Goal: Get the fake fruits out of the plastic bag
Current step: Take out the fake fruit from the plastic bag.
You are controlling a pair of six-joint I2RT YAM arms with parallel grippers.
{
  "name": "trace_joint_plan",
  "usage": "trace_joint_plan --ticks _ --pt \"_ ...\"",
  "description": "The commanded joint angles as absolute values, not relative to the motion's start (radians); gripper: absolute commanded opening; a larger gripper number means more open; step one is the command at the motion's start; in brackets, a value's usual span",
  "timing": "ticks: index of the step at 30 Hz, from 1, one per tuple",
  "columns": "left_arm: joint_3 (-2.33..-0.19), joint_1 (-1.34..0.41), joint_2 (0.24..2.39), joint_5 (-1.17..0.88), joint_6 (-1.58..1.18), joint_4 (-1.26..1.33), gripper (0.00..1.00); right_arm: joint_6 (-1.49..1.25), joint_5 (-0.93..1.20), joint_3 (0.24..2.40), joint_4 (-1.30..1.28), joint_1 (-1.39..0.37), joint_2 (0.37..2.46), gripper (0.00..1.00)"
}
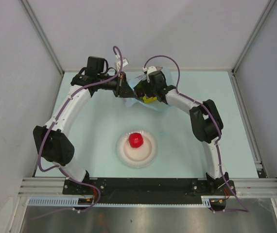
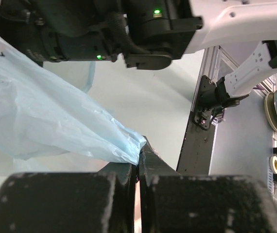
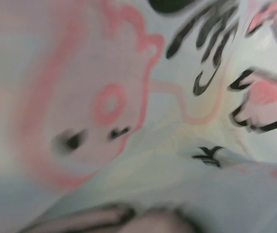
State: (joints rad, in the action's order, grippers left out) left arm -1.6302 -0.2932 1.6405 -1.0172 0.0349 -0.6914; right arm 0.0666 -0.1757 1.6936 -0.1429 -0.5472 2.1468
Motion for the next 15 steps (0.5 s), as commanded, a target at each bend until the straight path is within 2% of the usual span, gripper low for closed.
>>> trace_joint_plan --ticks 1,7,12,15 --pt "-1.657 -0.291 1.649 -1.046 0.063 -0.701 0.0 -0.052 -0.276 1.804 -0.161 -0.522 2.235 0.74" --pt "-1.658 -0.296 1.68 -1.042 0.067 -0.718 0.0 -0.209 -0.324 1.934 -0.238 -0.491 2.351 0.76" --pt "-1.644 -0.301 1.681 -1.032 0.064 -0.721 0.0 -0.264 -0.325 2.008 -0.293 -0.466 2.433 0.71" --pt "-1.643 -0.304 1.684 -1.025 0.055 -0.71 0.01 -0.25 -0.334 2.01 -0.281 -0.456 2.457 0.62"
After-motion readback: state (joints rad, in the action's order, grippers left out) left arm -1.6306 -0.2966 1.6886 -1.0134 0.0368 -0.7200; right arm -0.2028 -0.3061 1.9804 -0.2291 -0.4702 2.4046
